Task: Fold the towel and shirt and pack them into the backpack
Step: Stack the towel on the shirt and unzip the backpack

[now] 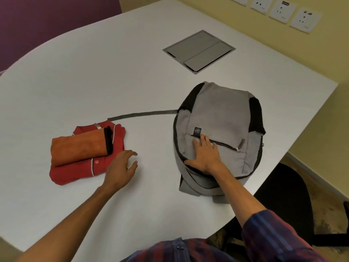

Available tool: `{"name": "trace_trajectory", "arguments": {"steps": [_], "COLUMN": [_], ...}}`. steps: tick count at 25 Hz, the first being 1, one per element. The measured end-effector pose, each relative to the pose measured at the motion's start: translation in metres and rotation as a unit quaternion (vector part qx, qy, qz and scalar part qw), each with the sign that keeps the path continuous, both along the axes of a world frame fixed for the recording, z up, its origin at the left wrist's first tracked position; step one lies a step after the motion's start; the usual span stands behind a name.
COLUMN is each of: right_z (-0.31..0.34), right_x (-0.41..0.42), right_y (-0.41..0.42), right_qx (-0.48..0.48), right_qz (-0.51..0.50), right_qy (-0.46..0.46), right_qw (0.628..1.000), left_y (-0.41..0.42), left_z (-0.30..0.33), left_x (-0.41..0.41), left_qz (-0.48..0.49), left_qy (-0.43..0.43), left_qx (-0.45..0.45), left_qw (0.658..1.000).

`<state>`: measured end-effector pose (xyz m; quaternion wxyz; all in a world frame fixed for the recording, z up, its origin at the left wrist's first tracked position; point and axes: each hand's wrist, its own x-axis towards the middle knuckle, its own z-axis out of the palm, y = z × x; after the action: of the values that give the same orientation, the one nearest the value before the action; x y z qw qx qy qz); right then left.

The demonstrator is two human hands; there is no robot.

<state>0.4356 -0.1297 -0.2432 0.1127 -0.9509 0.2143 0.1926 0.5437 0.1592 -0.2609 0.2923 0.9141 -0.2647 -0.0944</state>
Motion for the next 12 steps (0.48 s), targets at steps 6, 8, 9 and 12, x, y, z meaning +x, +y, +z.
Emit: {"name": "trace_trajectory", "arguments": {"steps": [6,8,9,12], "right_z": [0.023,0.031,0.034,0.032], "right_x": [0.038,0.052,0.061,0.092], "right_y": [0.096,0.132,0.15,0.201], "right_qx": [0.103,0.141,0.141,0.121], "right_qz": [0.115,0.177,0.203,0.263], "right_qy": [-0.215,-0.191,-0.197,-0.227], "right_qw": [0.964,0.955,0.949,0.93], "left_y": [0.074,0.099,0.11,0.141], "left_z": [0.0,-0.002,-0.003,-0.006], "left_x": [0.026,0.031,0.033,0.038], "left_qz": [0.115,0.151,0.172,0.22], "left_qy": [0.0,0.016,0.024,0.043], "left_qx": [-0.015,-0.017,-0.011,0.017], "left_qw": [0.993,0.988,0.985,0.974]}}
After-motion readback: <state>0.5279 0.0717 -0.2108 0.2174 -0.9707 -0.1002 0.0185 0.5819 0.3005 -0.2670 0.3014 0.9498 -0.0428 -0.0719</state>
